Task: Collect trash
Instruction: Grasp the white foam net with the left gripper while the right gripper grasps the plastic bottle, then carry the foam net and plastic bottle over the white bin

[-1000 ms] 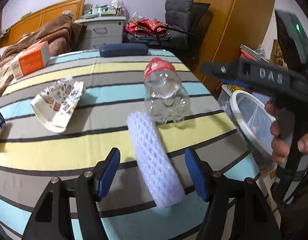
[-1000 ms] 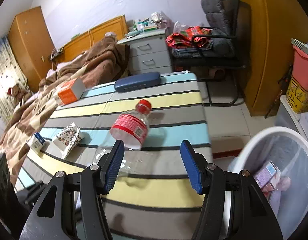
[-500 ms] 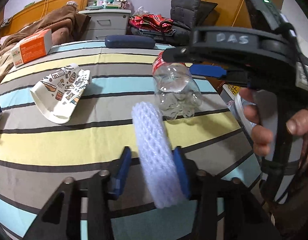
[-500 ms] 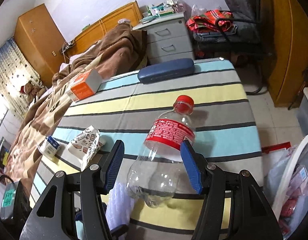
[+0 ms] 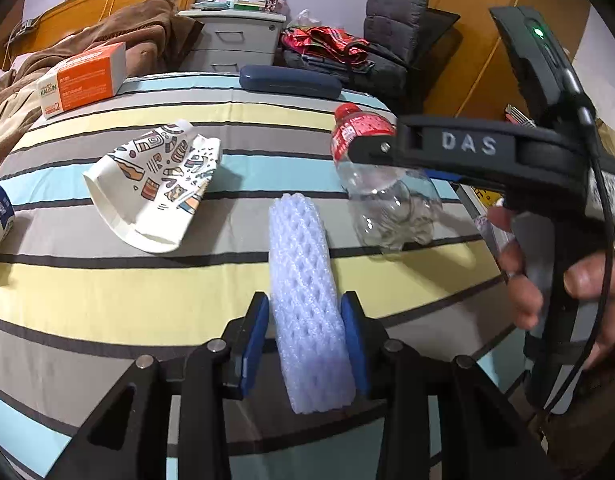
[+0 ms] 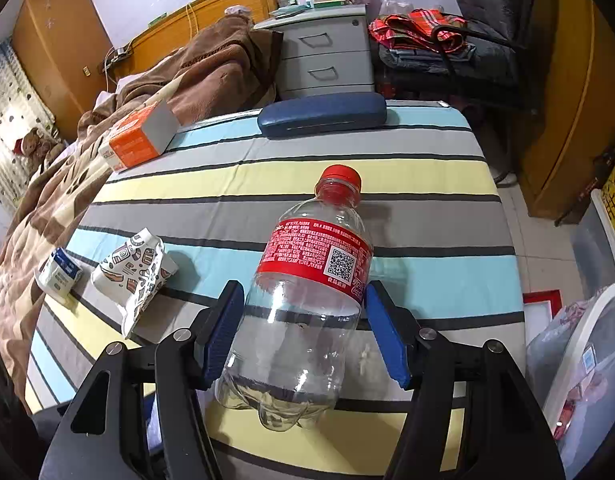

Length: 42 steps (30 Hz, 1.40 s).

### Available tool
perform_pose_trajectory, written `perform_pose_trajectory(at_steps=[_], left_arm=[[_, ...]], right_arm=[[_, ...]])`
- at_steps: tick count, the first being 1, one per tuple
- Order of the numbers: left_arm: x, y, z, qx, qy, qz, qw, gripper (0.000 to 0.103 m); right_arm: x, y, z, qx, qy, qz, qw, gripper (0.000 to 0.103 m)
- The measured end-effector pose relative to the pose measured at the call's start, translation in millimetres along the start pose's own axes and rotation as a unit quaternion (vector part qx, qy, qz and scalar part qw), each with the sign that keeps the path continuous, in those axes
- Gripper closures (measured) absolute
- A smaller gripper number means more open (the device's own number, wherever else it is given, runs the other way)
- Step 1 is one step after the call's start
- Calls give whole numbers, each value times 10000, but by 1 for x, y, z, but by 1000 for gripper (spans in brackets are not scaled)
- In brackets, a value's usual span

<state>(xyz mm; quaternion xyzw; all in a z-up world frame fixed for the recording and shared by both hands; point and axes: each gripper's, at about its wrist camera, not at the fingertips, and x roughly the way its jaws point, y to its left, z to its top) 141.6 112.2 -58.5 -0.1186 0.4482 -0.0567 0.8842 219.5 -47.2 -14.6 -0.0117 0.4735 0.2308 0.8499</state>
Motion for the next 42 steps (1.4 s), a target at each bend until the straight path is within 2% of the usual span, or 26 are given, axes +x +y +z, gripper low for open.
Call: perform_pose_trajectory(at_steps=[2, 9, 11, 14, 27, 34, 42], left_arm=[[2, 1, 3, -3, -9, -6, 10000, 57], [7, 1, 9, 120, 20, 58, 9999, 58], [7, 1, 8, 126, 14, 71, 9999, 67], [6, 2, 7, 100, -19, 31, 9999, 71], [-13, -4, 5, 145, -248, -33, 9996, 71], [-35, -27, 7, 454, -515, -75, 9976, 71], [-49, -66, 13, 853, -731, -255, 9933, 71]], right_arm=[[0, -1, 0, -12, 19, -3, 10000, 39], [2, 0, -4, -144, 159, -9, 9998, 39], [1, -1, -6, -149, 100, 3, 9998, 40], [-2, -2, -8, -103, 49, -11, 9999, 40], [-32, -9, -28, 60, -383, 58, 9992, 41], [-56, -21, -44, 352, -639, 67, 9973, 41], [-86, -38, -62, 545, -942, -172, 9939, 41]])
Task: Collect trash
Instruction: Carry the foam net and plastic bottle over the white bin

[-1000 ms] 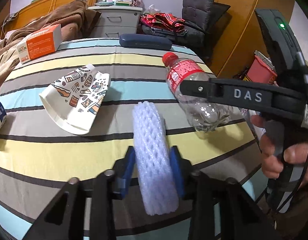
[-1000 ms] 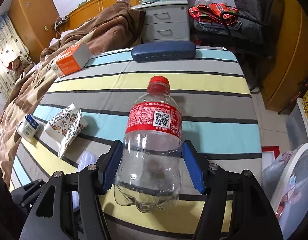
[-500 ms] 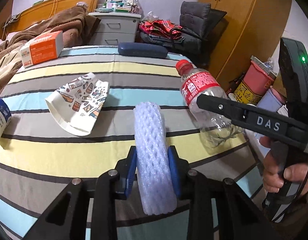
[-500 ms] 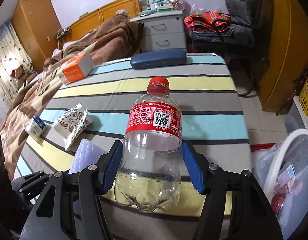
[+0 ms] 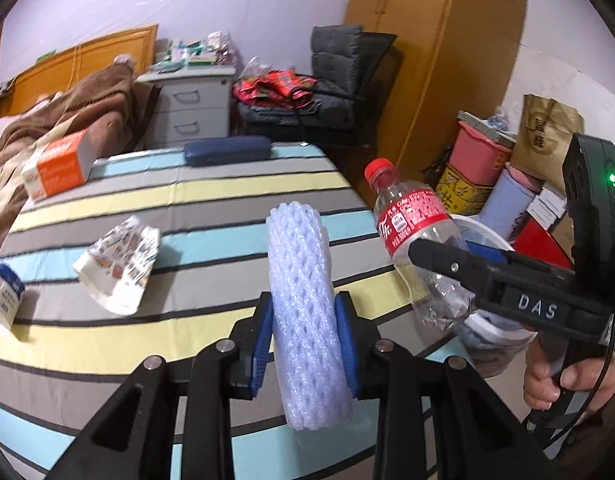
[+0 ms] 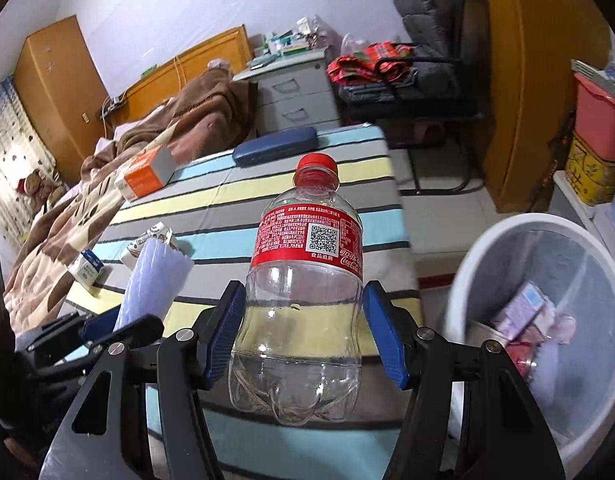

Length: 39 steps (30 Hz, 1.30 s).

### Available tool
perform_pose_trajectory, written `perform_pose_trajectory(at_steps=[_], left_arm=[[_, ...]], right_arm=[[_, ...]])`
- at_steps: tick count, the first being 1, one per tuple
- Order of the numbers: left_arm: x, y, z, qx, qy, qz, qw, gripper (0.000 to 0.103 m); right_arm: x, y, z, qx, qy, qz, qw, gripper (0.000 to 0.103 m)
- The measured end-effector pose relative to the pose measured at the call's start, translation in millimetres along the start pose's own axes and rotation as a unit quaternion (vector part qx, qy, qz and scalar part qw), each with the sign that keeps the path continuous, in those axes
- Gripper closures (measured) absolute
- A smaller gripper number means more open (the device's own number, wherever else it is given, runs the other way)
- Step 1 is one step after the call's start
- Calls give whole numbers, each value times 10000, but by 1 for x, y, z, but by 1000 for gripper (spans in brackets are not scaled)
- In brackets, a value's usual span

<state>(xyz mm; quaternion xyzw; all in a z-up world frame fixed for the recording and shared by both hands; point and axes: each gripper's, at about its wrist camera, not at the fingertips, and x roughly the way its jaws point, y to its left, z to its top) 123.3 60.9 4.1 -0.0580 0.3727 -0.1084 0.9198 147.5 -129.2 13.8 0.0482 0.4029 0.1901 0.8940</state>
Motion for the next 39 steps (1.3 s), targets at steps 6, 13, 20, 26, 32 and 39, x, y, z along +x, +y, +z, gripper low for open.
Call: perform_pose_trajectory(at_steps=[6, 13, 20, 26, 32, 39], left_arm=[[-2, -37, 11, 338, -119, -219, 9991, 71], [7, -81, 23, 722, -152, -540, 9958, 71], [22, -127, 33, 1031, -58, -934, 9903, 71], [42, -159, 40, 1211, 106, -1230, 9849, 71], [68, -184, 41, 1351, 349, -1360, 9808, 71], [89, -200, 34, 1433, 585, -1415, 9778, 70]], right_arm=[[-24, -22, -5, 194, -250, -186, 9993, 41], [-47, -55, -13, 457, -462, -580, 9962, 41], [-63, -83, -23, 736, -543, -966, 9911, 41], [-71, -110, -29, 1012, -548, -1233, 9857, 41], [-65, -130, -37, 1166, -360, -1411, 9825, 41], [-59, -144, -42, 1234, -170, -1566, 9798, 40]])
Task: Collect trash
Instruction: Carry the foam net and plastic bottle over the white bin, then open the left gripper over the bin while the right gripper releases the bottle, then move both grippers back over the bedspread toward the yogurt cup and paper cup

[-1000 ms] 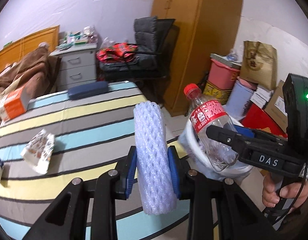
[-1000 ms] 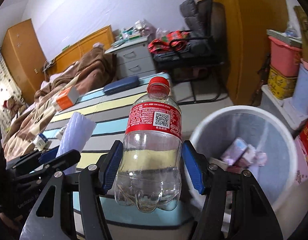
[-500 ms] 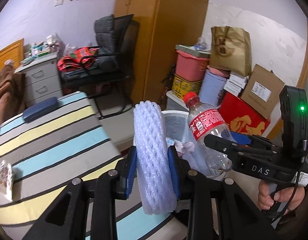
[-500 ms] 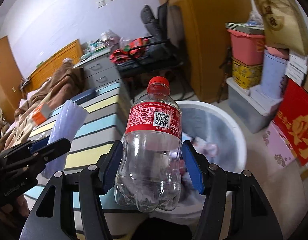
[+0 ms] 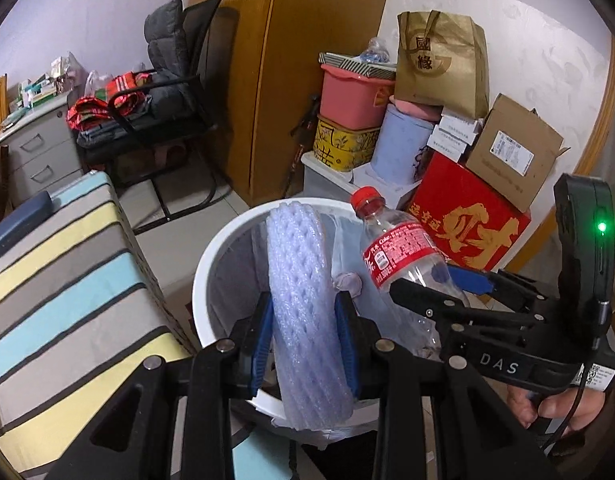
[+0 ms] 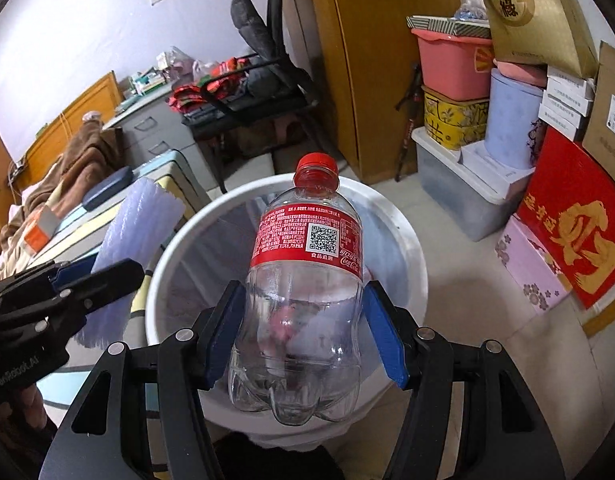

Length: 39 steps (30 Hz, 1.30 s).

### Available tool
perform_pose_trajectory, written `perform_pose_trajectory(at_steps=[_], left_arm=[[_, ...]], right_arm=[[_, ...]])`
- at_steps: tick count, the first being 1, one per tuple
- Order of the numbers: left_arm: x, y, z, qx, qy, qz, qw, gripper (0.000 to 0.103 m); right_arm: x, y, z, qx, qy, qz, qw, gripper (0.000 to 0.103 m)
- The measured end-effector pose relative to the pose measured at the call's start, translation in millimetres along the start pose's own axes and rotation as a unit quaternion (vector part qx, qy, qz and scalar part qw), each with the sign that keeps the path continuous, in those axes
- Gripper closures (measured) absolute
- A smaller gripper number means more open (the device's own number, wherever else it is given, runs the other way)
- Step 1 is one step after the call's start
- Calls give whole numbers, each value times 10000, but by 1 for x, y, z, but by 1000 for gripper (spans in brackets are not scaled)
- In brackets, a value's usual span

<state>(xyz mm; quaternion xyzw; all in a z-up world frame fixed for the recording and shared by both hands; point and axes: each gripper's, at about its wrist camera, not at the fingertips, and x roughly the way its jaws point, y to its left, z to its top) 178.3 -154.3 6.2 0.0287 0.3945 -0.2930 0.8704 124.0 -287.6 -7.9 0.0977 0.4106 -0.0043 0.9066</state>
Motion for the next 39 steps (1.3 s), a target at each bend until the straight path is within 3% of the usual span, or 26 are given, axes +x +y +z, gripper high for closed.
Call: perform_pose_trajectory(at_steps=[1, 5, 6, 23, 39], left_arm=[[1, 0, -1, -13, 3, -1, 10000, 69], [2, 4, -3, -90, 11, 74, 9999, 43], [1, 5, -4, -114, -12, 64, 9999, 41], [-23, 17, -10, -262, -186, 115, 9994, 39], [-74, 48, -37, -522, -502, 545, 9959, 39]], right_arm=[[1, -1, 0, 20, 27, -16, 10000, 40], [5, -6, 0, 48, 92, 25, 9999, 40], [5, -6, 0, 57, 103, 7, 9999, 40], [-4, 5, 2, 12, -9, 62, 10000, 39], [-21, 47, -5, -225, -251, 267, 9991, 39]])
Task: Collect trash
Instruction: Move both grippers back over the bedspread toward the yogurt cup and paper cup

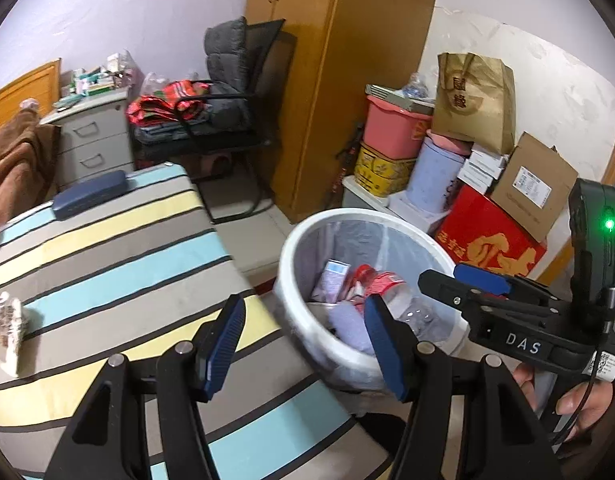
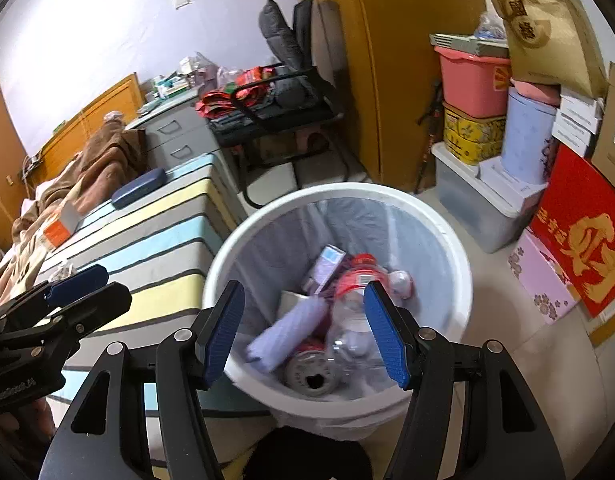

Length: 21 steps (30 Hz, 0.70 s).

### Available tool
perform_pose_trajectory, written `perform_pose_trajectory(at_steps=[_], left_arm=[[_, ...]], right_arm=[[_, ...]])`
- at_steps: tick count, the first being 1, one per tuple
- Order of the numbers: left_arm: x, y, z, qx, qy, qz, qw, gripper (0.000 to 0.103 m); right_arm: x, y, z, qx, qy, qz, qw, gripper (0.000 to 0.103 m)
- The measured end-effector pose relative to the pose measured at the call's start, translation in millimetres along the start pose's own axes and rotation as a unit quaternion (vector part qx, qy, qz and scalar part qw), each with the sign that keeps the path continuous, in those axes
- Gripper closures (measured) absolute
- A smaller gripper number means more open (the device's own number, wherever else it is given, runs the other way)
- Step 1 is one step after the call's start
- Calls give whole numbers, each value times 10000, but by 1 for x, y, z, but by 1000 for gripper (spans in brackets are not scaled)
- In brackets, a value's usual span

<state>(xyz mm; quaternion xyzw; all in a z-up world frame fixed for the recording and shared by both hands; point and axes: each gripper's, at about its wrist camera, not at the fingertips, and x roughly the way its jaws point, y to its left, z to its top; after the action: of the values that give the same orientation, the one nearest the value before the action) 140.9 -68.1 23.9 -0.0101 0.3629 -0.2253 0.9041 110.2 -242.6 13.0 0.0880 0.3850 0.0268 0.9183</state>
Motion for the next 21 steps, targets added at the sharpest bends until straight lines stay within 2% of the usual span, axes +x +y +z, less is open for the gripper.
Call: perform_pose_trajectory(at_steps=[11, 21], left_arm=[[-39, 49, -15, -359, -308, 475, 9978, 39], [-72, 111, -39, -835, -486, 1071, 9895, 37]], right_arm=[[4, 44, 1, -326, -113, 387, 9987, 39], [20, 93, -2, -597, -35, 892, 9942, 39]])
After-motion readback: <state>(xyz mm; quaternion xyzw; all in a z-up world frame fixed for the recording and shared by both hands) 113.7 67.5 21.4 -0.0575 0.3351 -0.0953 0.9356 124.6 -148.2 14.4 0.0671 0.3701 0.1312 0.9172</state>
